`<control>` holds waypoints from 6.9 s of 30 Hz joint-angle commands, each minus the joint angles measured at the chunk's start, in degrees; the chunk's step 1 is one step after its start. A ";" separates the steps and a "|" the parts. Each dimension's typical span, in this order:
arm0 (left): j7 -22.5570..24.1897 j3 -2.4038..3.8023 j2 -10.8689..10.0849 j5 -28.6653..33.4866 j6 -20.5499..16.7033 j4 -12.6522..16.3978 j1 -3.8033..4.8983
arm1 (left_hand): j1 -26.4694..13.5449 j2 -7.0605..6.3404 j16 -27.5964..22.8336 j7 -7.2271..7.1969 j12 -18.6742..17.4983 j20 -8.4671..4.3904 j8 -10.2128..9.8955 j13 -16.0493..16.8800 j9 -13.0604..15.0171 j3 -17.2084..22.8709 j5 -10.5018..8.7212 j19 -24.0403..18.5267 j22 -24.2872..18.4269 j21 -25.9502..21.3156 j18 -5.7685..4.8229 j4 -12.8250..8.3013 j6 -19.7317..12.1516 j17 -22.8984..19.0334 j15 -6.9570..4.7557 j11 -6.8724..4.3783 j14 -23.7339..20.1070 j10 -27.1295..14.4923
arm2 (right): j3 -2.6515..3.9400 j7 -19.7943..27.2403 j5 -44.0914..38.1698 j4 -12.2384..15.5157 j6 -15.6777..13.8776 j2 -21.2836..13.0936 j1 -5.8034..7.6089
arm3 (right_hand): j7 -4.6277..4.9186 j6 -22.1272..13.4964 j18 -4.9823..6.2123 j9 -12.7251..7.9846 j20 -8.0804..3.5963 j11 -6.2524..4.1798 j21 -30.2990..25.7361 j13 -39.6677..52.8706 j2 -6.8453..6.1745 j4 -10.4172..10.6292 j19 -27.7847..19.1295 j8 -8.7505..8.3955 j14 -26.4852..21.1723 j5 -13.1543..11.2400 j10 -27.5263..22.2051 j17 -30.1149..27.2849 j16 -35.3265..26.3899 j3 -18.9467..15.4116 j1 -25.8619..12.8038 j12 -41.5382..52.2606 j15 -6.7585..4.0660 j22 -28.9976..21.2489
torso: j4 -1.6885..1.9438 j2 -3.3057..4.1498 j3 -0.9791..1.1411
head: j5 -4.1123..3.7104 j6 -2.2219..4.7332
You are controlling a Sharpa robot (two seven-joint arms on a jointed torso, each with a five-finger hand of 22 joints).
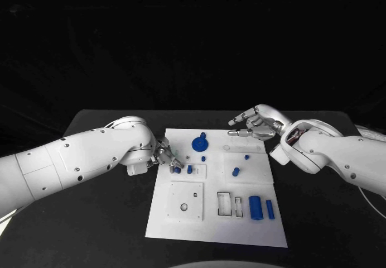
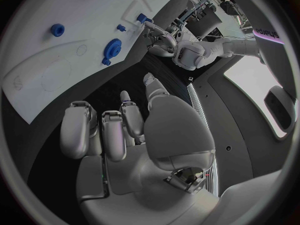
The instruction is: Assemble the parts on the task board
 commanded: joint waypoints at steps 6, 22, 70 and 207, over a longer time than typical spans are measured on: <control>-3.42 0.57 -1.30 0.34 -3.52 1.65 0.01 | -0.54 -0.13 0.17 0.07 -0.19 -0.24 -0.08 -0.35 -0.24 -6.78 -1.84 3.83 9.26 -0.48 -0.41 2.56 0.15 15.09 -0.38 0.16 5.94 -0.02 | 0.00 0.53 -0.06 -0.02 0.81 0.05 -0.11 | -0.27 -0.04 0.39 0.07 0.03 -0.01 -0.20 4.22 0.39 0.07 -0.19 0.19 3.87 0.38 -0.41 6.09 -0.39 -0.38 0.00 -0.06 0.24 -0.05 | 0.08 0.02 0.02 | -0.06 0.18; 0.81 0.81 -5.67 2.12 -10.17 5.76 0.01 | 5.66 2.41 0.17 2.07 -8.03 0.30 -2.80 -8.38 -1.78 -15.37 -0.41 1.82 4.28 -6.97 1.07 3.84 -5.17 15.09 0.41 1.67 5.94 -5.08 | -0.02 0.51 0.08 -0.04 0.90 -0.03 -0.24 | -0.27 -0.04 0.39 0.07 0.03 -0.01 -0.20 4.22 0.39 0.07 -0.19 0.19 3.87 0.38 -0.41 6.09 -0.39 -0.38 0.00 -0.06 0.24 -0.05 | 0.00 0.04 0.13 | -0.21 0.46; 3.28 0.17 -13.59 3.07 -23.86 15.41 -3.92 | 8.88 6.45 0.17 2.44 -10.70 0.44 2.42 -17.04 -6.75 -25.20 1.07 3.24 1.30 -11.04 1.43 4.28 -8.18 15.09 0.62 2.00 5.94 -8.55 | -0.17 0.56 0.19 -0.47 0.43 0.02 -0.48 | -0.27 -0.07 0.39 0.07 0.03 -0.01 -0.22 4.19 0.44 0.07 -0.19 0.17 3.87 0.41 -0.43 6.11 -0.39 -0.46 0.03 -0.08 0.24 -0.05 | -0.01 0.09 0.03 | 0.24 0.16; 3.20 0.21 -7.59 3.04 -22.35 11.76 -4.37 | 20.16 3.41 0.17 2.38 -10.23 0.43 7.77 -17.50 -6.42 13.48 -3.87 2.81 4.66 -8.75 1.09 -0.50 -10.92 15.09 0.60 1.81 5.94 -8.27 | -0.17 0.71 0.32 -0.59 1.45 0.75 -0.62 | -0.27 -0.08 0.39 0.07 0.02 -0.01 -0.25 4.17 0.59 0.06 -0.17 0.16 3.87 0.48 -0.42 6.08 -0.44 -0.54 0.13 -0.05 0.24 -0.07 | 0.00 0.01 0.04 | -0.47 -0.51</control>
